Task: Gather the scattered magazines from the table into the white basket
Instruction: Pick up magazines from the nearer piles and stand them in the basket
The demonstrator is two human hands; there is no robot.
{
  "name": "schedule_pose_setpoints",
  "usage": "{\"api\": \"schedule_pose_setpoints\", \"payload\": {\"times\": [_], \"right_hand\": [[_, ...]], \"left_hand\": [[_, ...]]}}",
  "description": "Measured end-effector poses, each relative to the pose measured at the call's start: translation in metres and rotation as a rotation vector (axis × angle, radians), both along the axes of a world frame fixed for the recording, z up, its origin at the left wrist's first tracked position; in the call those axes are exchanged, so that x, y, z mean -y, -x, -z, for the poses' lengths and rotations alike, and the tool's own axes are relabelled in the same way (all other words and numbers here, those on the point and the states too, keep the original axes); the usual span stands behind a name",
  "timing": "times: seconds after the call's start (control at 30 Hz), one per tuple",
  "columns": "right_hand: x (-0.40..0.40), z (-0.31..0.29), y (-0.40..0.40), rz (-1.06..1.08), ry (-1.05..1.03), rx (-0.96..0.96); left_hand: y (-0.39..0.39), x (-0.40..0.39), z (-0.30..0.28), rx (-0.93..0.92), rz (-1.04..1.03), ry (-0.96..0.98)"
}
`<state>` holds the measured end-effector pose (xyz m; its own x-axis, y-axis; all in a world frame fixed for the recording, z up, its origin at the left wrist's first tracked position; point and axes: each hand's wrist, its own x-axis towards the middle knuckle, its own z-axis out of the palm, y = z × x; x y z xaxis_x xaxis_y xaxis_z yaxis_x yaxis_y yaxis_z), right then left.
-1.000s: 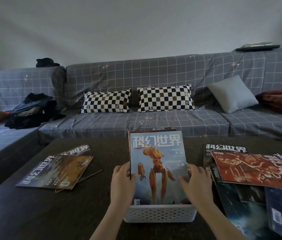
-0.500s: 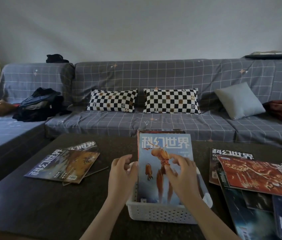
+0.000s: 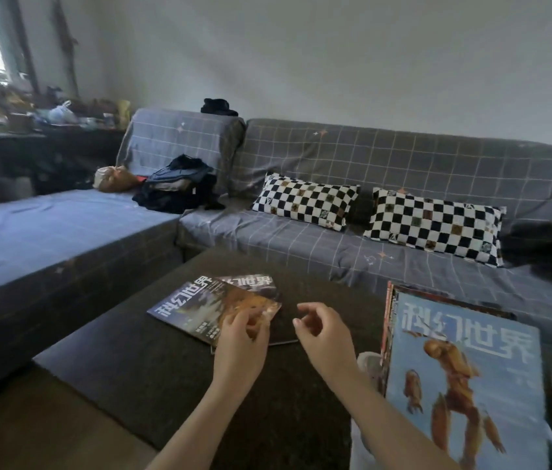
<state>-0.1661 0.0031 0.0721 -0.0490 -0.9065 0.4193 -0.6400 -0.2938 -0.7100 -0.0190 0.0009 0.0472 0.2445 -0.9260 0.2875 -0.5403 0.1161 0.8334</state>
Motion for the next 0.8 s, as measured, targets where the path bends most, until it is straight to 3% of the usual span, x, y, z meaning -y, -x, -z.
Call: {"api": "schedule_pose_setpoints", "payload": {"times": [0.27,0.4,0.63,0.8], "right_hand": [[0.086,0.044,-0.044,-0.008,-0.209,-0.141],[0.133,0.063,-0.052,-0.030,-0.355,-0.298],[0.203,0.088,-0.063,-0.078,-0.544,-0.609],[0.219,0.086,-0.065,-0.014,-0.537,-0.715]], "left_hand": [[-0.047,0.054,0.036,0.001,-0.154,-0.145],[-0.064,0.078,0.059,0.110,-0.276,-0.282],[-0.064,0.093,0.087,0.028,-0.251,-0.262],[-0.070,0.094,0.085,-0.125,-0.220,-0.277]]}}
